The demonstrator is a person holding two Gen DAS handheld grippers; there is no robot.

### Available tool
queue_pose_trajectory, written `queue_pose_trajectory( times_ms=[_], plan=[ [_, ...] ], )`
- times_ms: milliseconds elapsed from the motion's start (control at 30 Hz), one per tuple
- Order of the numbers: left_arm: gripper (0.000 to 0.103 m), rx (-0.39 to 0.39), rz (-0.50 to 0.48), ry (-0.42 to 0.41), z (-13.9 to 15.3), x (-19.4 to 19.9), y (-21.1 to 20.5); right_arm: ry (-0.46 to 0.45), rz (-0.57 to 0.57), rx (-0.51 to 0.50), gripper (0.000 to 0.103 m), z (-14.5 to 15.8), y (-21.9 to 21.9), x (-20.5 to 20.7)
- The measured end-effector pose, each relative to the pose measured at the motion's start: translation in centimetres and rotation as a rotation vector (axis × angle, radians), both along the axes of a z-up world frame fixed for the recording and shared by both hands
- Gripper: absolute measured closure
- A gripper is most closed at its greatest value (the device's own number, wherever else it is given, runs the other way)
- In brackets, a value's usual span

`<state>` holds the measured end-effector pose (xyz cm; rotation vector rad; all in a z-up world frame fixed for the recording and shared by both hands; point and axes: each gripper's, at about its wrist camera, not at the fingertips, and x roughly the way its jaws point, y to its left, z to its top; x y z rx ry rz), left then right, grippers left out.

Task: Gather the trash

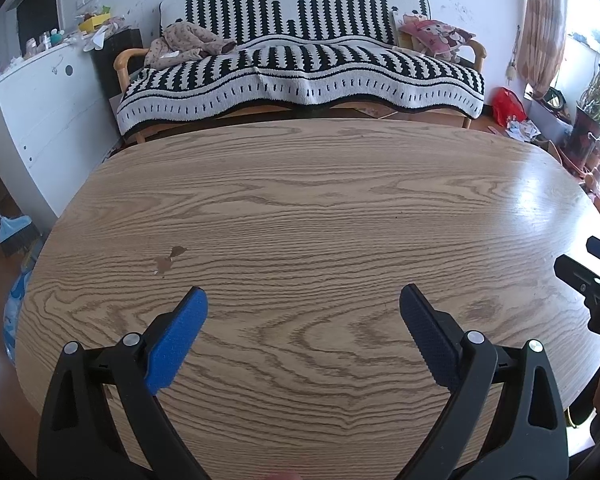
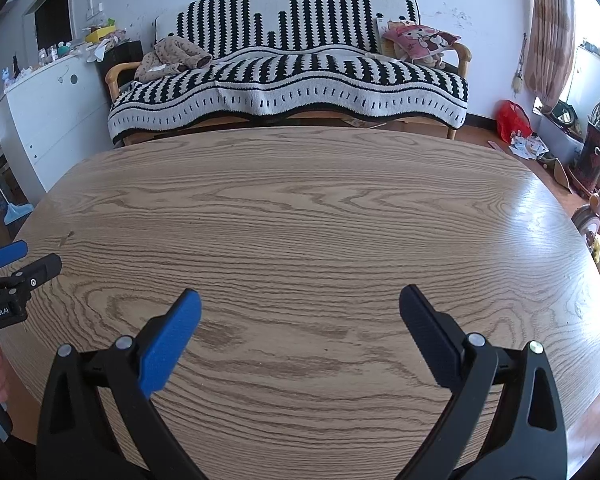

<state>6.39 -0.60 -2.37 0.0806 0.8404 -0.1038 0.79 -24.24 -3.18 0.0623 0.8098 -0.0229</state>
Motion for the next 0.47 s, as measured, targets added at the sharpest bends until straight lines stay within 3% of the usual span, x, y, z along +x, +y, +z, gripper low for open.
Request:
queue_pose_trajectory(
  times_ms=[233, 467],
  plan=[
    [0.009, 0.019, -0.023, -0.032, 0.27, -0.66, -0.58, 0.000, -0.002, 0.002, 0.007, -0.01, -0.08, -0.03],
    [0.009, 0.022, -0.028, -0.004, -0.04, -0.32, -0.78, 0.004, -0.011, 0.013, 0.007, -0.13, -0.31, 0.29]
  ],
)
